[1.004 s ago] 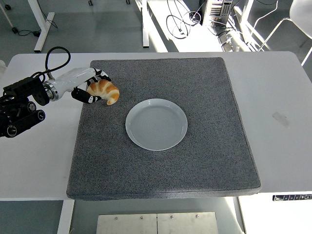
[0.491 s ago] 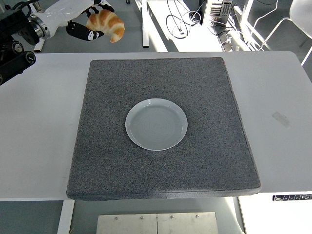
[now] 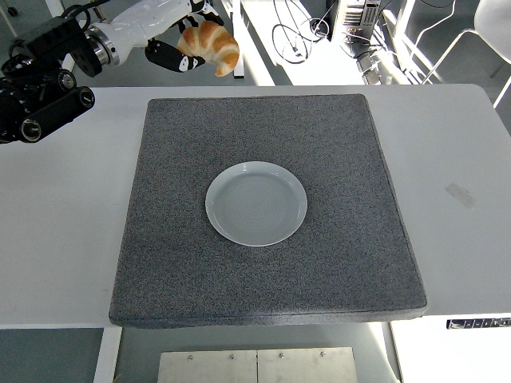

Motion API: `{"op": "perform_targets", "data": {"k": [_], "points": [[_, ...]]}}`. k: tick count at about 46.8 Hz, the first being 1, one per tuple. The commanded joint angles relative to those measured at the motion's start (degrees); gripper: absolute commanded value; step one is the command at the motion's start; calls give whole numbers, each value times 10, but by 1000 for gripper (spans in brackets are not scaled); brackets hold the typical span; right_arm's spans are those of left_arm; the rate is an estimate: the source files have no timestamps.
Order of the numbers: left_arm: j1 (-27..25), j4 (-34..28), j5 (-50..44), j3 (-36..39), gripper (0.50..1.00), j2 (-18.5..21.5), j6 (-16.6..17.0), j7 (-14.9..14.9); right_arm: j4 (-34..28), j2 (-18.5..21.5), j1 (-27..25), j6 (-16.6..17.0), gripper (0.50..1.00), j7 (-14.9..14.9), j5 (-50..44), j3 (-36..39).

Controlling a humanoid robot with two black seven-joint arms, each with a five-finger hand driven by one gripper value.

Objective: Place the bread on the plate

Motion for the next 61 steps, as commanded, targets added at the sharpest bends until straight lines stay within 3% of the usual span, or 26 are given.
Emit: {"op": "perform_targets", "data": {"k": [1, 13, 21, 29, 45, 61], "points": [[-2, 3, 1, 0, 500, -25, 1, 1, 0, 0, 1, 0, 1000, 0, 0, 0], [-12, 21, 7, 3, 500, -116, -3, 0, 1, 0, 0, 0, 1000, 0, 0, 0], [-18, 53, 3, 44, 500, -173, -3, -2, 0, 0, 0, 0, 1000, 0, 0, 0], [-17, 59, 3, 73, 500, -175, -10, -5, 0, 0, 0, 0, 1000, 0, 0, 0], [-13, 58, 5, 139, 500, -175, -63, -14, 0, 0, 0, 0, 1000, 0, 0, 0], [-10, 50, 10, 188, 500, -175, -110, -48, 0, 0, 0, 0, 1000, 0, 0, 0]]}}
